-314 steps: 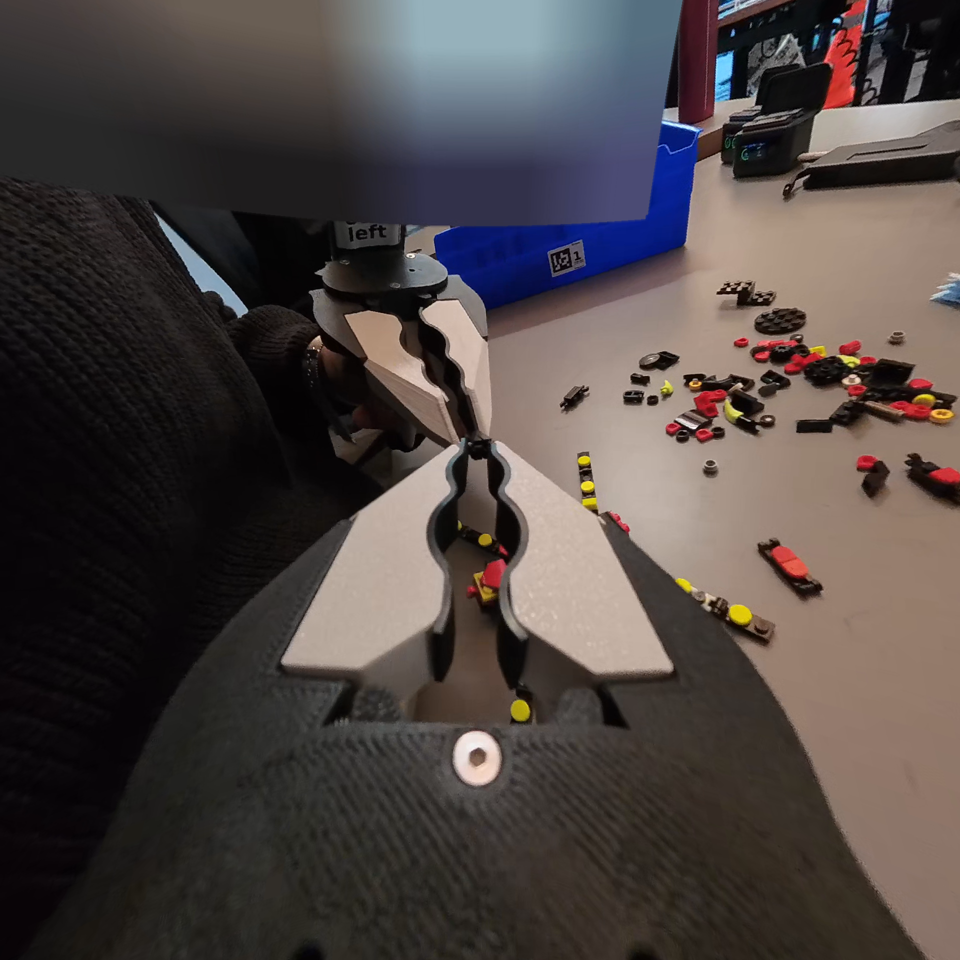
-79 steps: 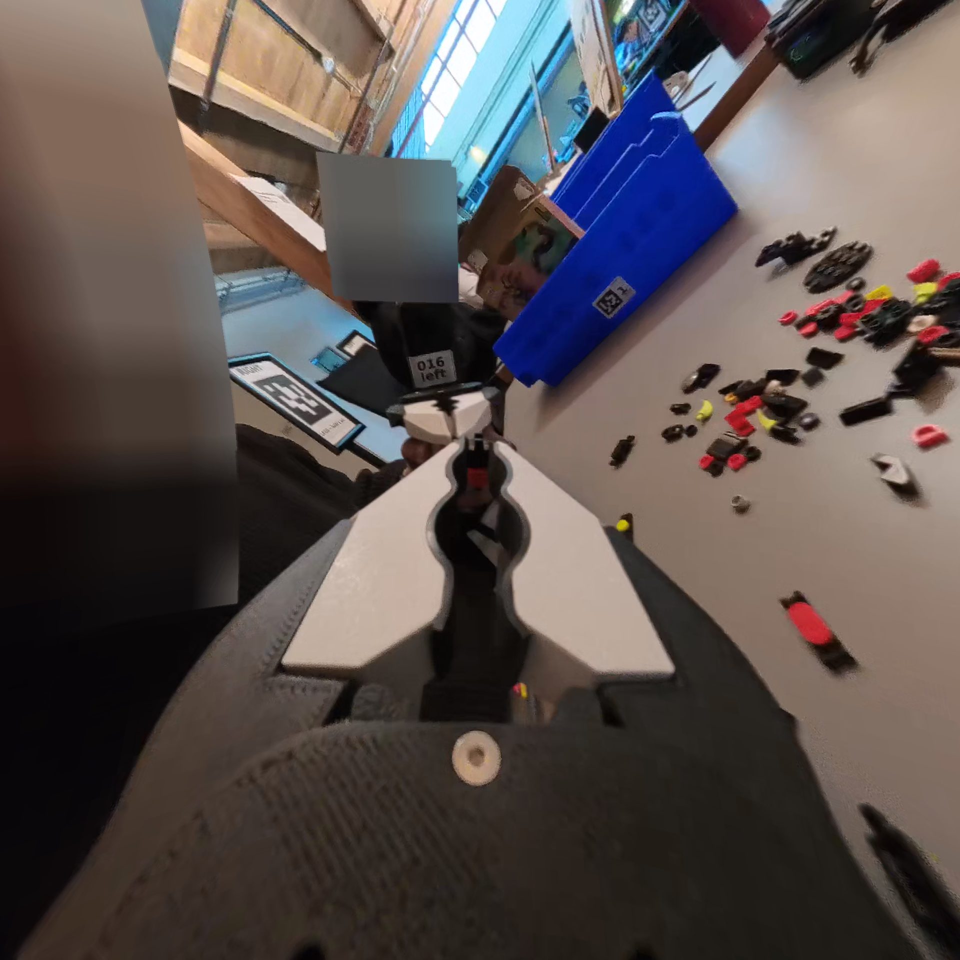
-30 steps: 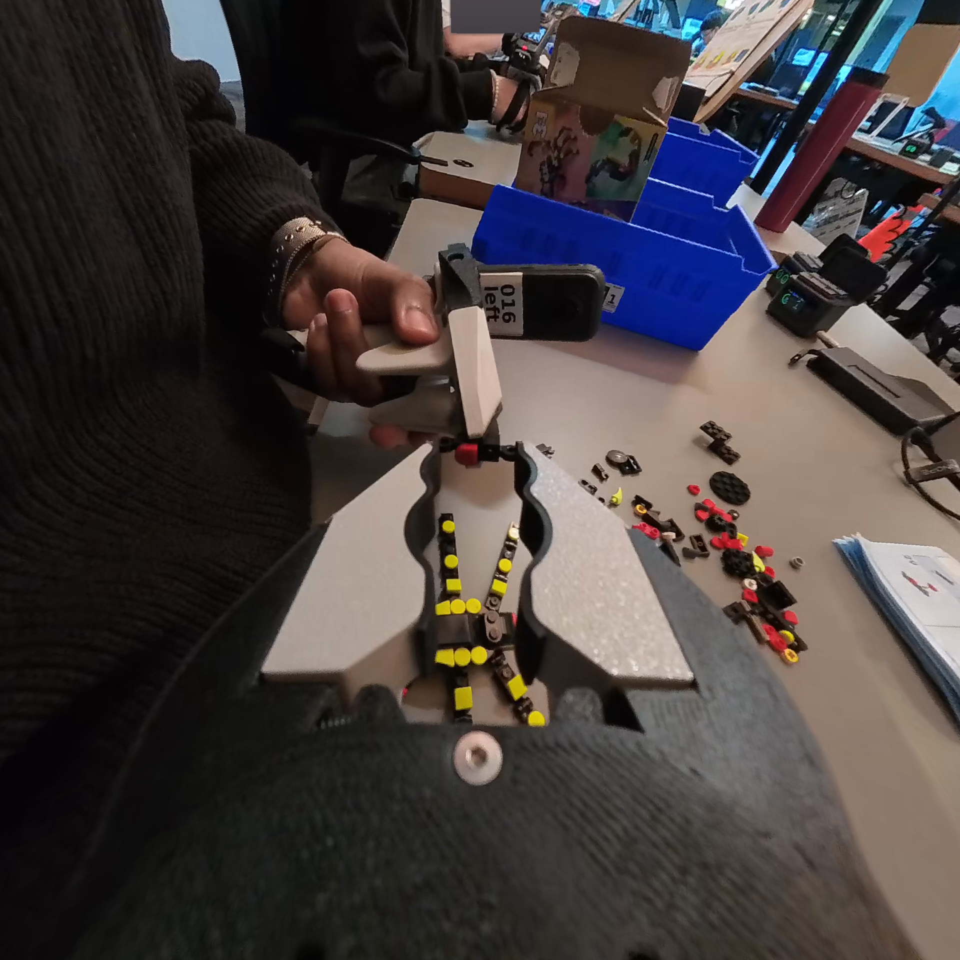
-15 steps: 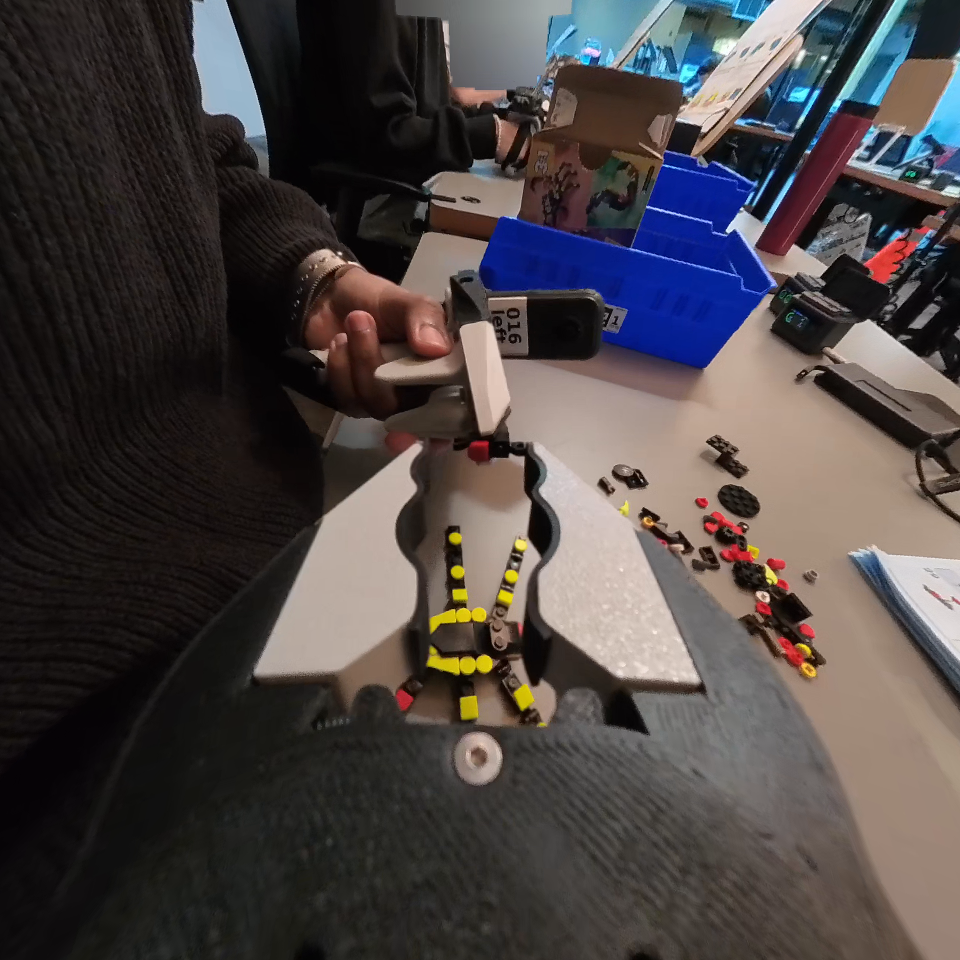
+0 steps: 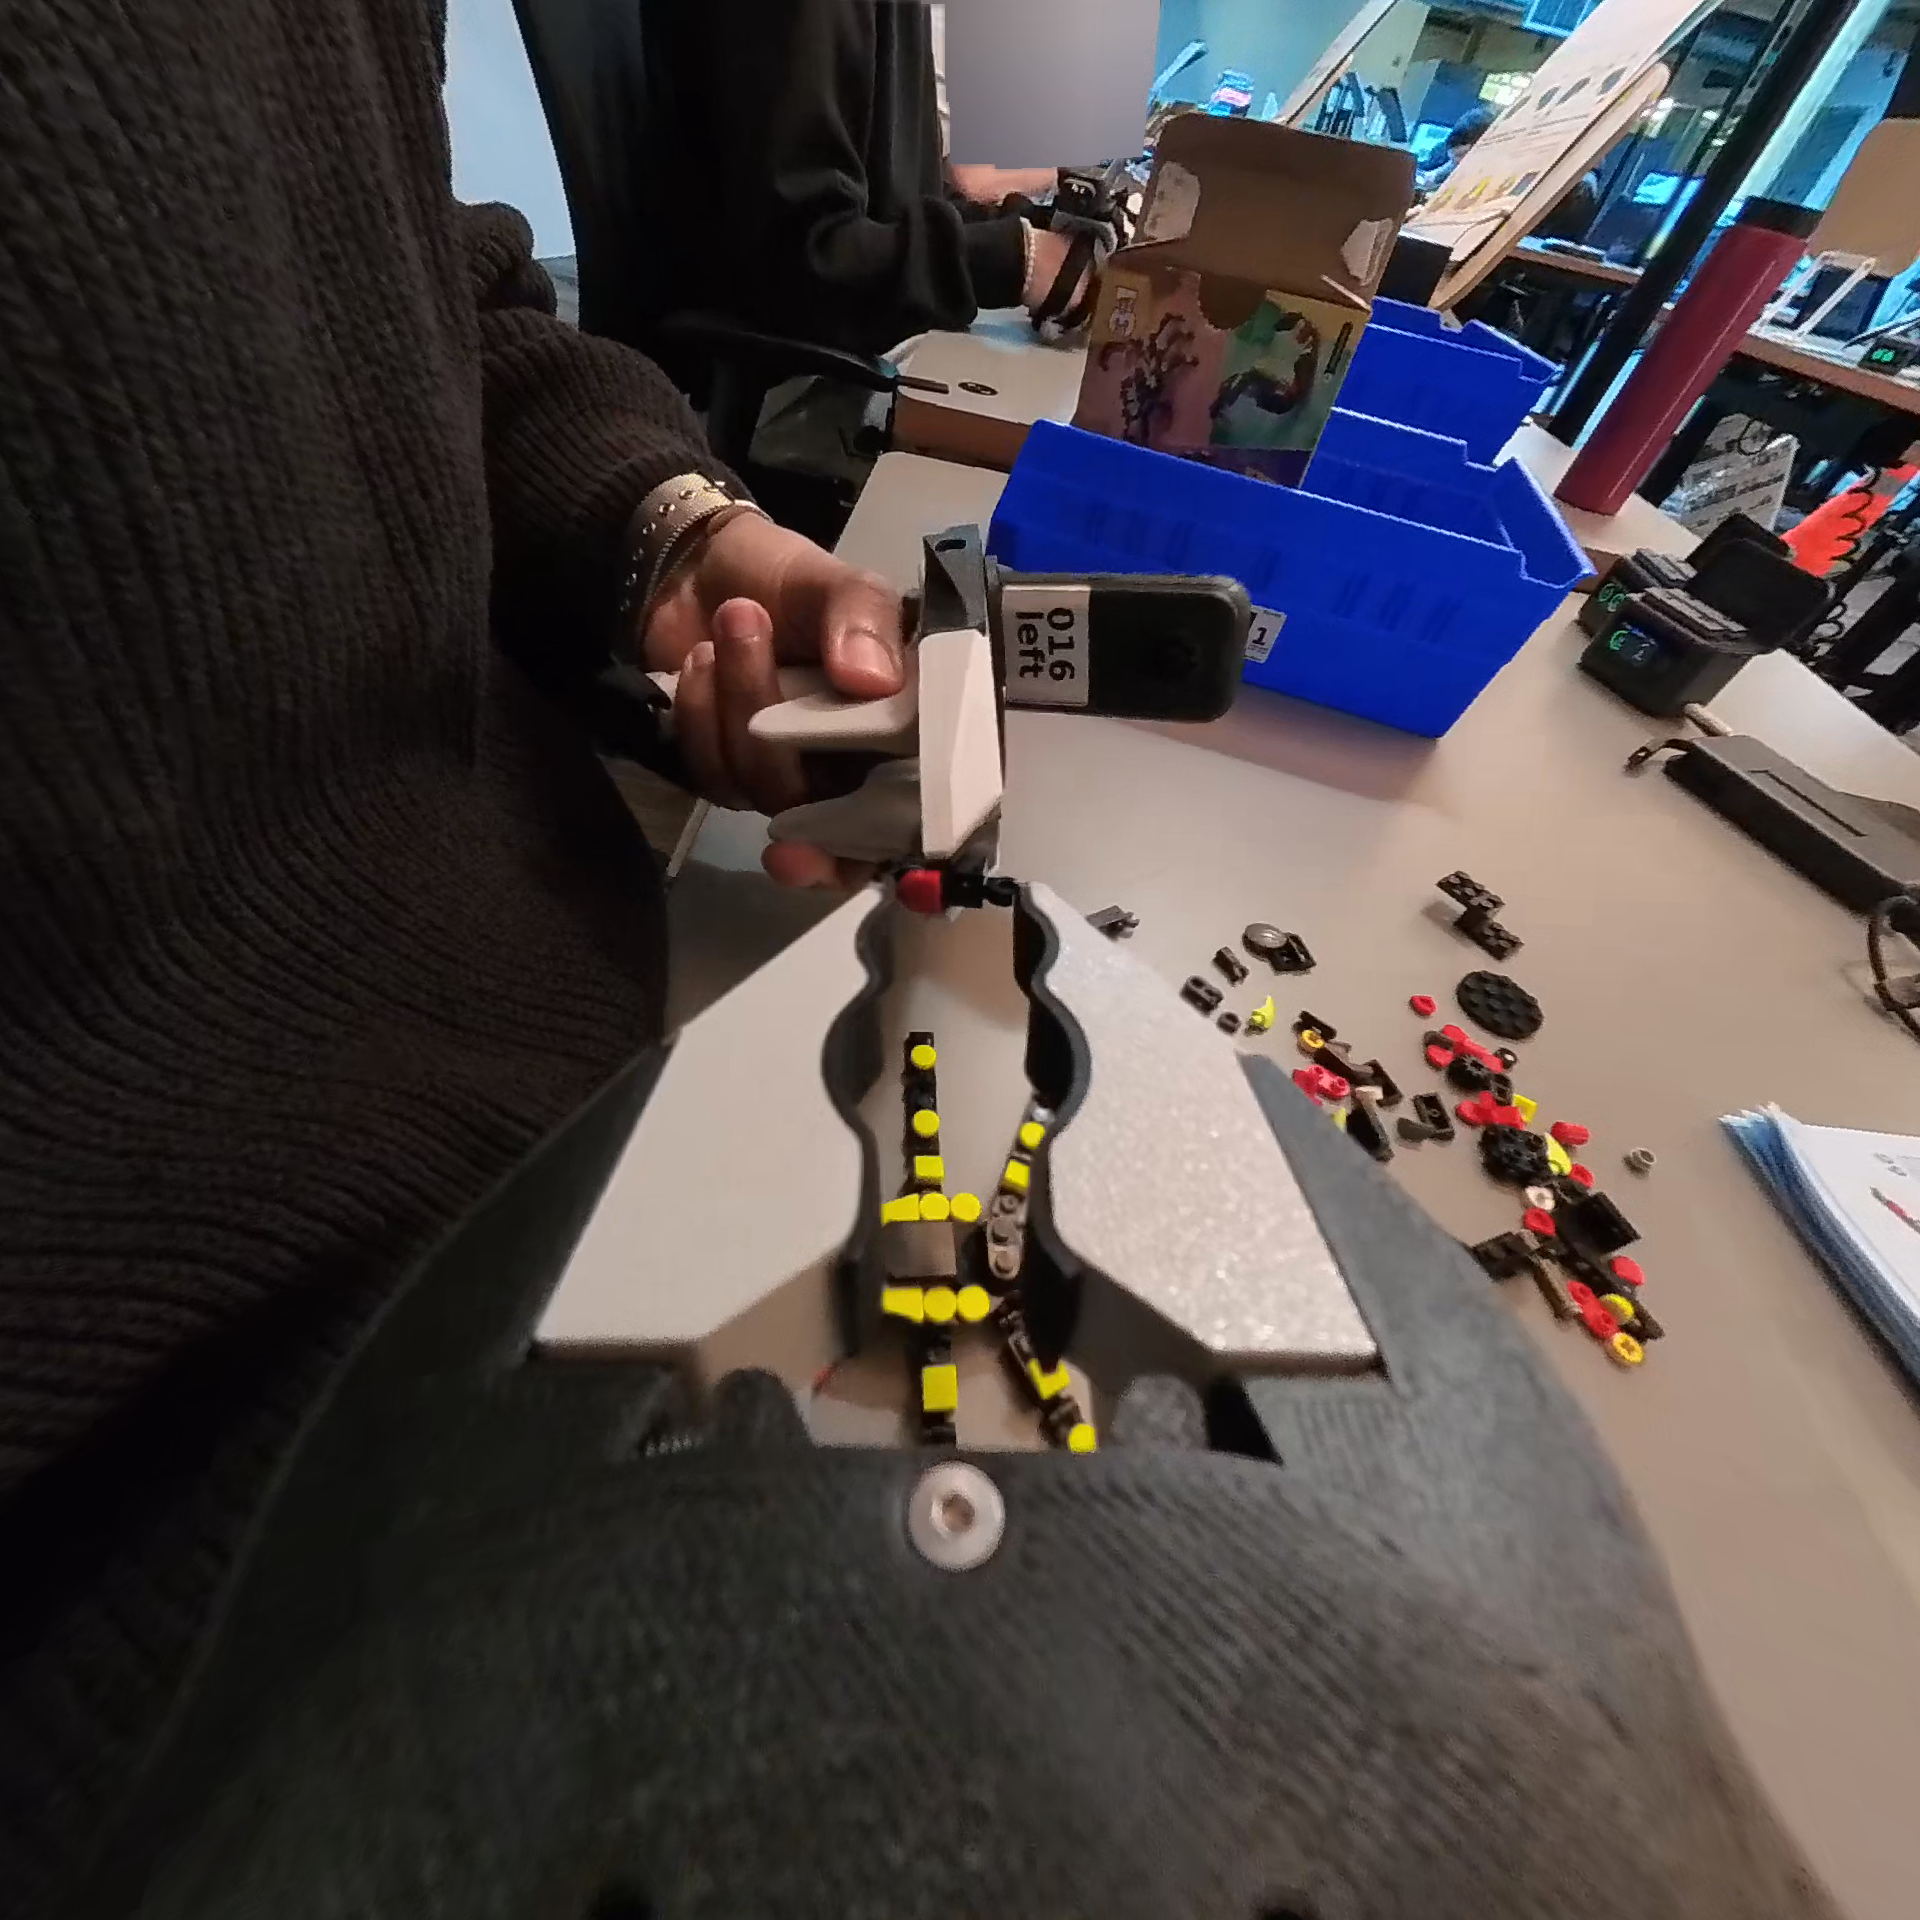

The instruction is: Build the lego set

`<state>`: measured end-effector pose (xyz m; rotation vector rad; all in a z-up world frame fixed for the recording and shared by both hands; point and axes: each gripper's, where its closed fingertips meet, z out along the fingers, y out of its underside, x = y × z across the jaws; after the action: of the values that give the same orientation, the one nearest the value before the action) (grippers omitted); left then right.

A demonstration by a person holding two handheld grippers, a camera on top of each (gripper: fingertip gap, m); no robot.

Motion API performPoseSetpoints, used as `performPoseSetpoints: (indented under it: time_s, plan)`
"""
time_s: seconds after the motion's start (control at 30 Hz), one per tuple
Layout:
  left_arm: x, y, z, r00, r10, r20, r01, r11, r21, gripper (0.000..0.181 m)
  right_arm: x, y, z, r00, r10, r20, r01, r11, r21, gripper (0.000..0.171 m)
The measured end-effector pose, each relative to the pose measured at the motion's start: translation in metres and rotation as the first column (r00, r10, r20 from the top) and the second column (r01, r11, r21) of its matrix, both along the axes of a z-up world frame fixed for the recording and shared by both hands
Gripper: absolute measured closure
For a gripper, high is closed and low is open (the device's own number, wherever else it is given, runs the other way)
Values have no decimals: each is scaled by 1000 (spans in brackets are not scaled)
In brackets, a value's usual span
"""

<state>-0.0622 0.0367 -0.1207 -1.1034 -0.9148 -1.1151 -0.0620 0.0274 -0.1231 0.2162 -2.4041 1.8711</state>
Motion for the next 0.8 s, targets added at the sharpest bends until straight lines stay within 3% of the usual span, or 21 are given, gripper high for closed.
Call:
performPoseSetpoints:
  time_s: [0.37, 0.8]
  plan:
    - [-1, 1, -1, 1000, 8, 19, -8, 1000, 5, 176, -1, -1, 0, 998, -5, 63, 5, 1000, 1, 151]
    - [-4, -1, 3, 999, 36, 12, -36, 999, 8, 176, -5, -1, 2, 997, -61, 38, 57, 993, 102, 152]
